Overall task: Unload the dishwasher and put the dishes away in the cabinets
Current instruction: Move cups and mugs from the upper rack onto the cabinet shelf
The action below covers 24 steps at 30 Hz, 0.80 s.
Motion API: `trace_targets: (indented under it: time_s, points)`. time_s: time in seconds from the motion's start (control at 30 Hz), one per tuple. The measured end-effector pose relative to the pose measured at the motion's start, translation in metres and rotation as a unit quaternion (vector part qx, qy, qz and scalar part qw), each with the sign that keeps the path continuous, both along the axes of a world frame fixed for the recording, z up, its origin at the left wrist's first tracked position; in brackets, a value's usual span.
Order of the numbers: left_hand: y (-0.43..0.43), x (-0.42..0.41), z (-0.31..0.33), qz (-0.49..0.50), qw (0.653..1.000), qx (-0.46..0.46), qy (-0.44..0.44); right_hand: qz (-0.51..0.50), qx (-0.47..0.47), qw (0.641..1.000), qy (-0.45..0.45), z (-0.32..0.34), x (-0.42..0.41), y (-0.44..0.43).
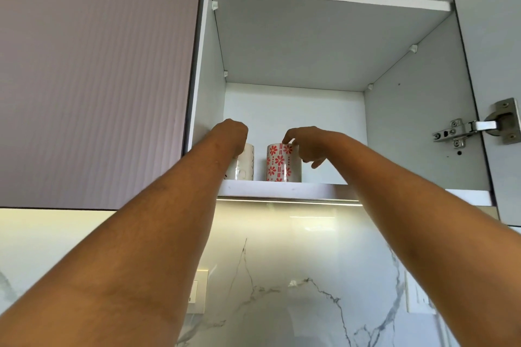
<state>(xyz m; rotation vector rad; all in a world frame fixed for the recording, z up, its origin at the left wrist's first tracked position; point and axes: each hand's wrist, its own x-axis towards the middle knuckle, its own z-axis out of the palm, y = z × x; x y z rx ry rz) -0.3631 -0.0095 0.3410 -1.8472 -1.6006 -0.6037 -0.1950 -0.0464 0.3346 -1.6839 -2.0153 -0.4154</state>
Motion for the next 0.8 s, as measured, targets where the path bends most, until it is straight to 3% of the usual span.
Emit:
trace_targets:
  time_s: [0.3,0.43,0.53,0.63,0.8]
  points:
    - [0.005,0.007,0.01,0.031,0.984,-0.143,0.098,-0.082,-0.04,0.983,-0.158,0.002,-0.02,-0.005]
    - [0.013,0.007,0.019,-0.001,0.984,-0.175,0.04,-0.125,-0.04,0.97,-0.204,0.009,-0.027,0.006]
    - [0.014,0.009,0.02,-0.072,0.988,-0.135,-0.024,-0.147,-0.029,0.959,-0.241,0.01,-0.03,0.02]
    - [0.019,0.01,0.018,-0.114,0.989,-0.067,-0.059,-0.136,-0.014,0.966,-0.219,0.009,-0.028,0.029]
    - [0.022,0.009,0.014,-0.035,0.984,-0.173,0.011,-0.046,0.003,0.993,-0.11,0.004,-0.015,0.026]
